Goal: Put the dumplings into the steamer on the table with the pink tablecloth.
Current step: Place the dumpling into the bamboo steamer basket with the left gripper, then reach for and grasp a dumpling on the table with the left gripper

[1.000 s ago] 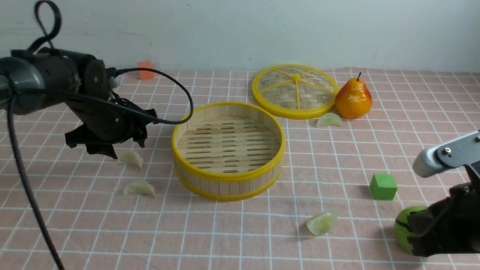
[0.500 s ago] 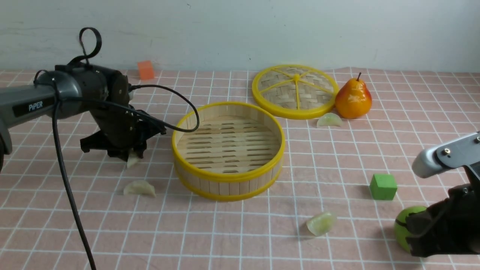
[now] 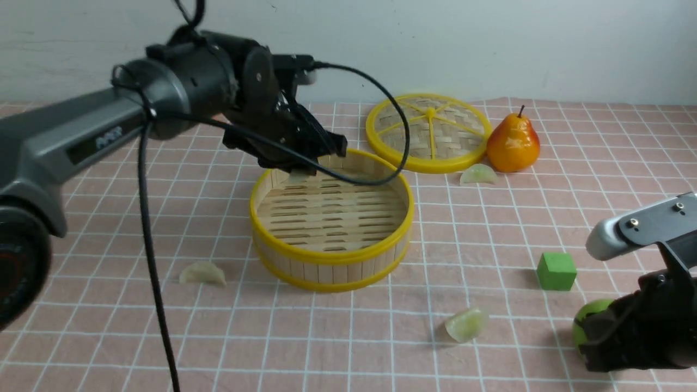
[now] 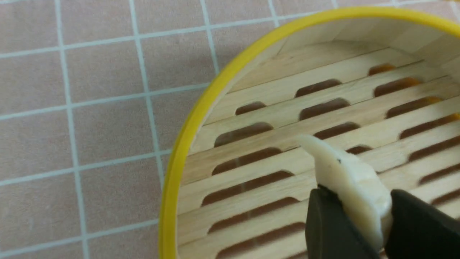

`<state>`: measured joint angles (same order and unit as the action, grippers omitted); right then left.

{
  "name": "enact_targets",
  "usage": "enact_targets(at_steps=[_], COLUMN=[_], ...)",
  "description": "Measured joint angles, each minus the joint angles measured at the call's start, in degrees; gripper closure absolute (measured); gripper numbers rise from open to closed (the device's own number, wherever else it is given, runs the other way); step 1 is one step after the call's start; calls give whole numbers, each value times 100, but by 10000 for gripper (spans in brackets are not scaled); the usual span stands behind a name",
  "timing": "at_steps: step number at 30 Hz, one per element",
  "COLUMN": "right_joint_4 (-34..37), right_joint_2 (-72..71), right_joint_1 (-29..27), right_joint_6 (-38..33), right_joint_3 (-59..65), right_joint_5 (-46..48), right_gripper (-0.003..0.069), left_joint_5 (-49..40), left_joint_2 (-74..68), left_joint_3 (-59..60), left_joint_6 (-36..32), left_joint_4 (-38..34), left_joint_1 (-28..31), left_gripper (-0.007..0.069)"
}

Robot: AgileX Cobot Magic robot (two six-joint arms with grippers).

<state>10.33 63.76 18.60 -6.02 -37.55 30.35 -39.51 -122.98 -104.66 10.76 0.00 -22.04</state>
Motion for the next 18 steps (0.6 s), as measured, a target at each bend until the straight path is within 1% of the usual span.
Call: enact_targets(at_steps=[1, 2, 3, 5, 7, 9, 10, 12, 14, 15, 16, 18], right_joint_4=[9, 41, 58, 78, 90, 90, 90, 90, 90, 90, 90, 90], right_joint_2=[1, 6, 8, 8, 8, 8, 8, 8, 8, 8, 8, 8], right_joint_1=[0, 0, 0, 0, 0, 0, 0, 0, 0, 0, 0, 0], right_joint_6=[0, 0, 0, 0, 0, 0, 0, 0, 0, 0, 0, 0], right_joint_3=[0, 0, 0, 0, 0, 0, 0, 0, 0, 0, 0, 0], right_joint_5=[0, 0, 0, 0, 0, 0, 0, 0, 0, 0, 0, 0], right_gripper=[638, 637, 637, 634, 632, 631, 631, 630, 630, 629, 628, 627], left_joint_5=[16, 110, 173, 215, 162, -58, -83, -501, -873, -1313, -1519, -2261], left_joint_2=[0, -218, -324, -435, -396, -195, -195, 317, 601, 840, 943, 1089], left_joint_3=[0, 6, 12, 18, 18, 18, 18, 18, 12, 6, 0, 38], left_joint_6=[0, 0, 0, 41, 268, 542, 568, 885, 1089, 1270, 1339, 1399], left_joint_4=[0, 0, 32, 46, 61, 161, 181, 666, 970, 1211, 1315, 1462], left_joint_1=[0, 5, 5, 12, 12, 7, 7, 7, 7, 7, 12, 17], left_gripper=[432, 400, 363, 266, 173, 111, 108, 84, 86, 95, 102, 121])
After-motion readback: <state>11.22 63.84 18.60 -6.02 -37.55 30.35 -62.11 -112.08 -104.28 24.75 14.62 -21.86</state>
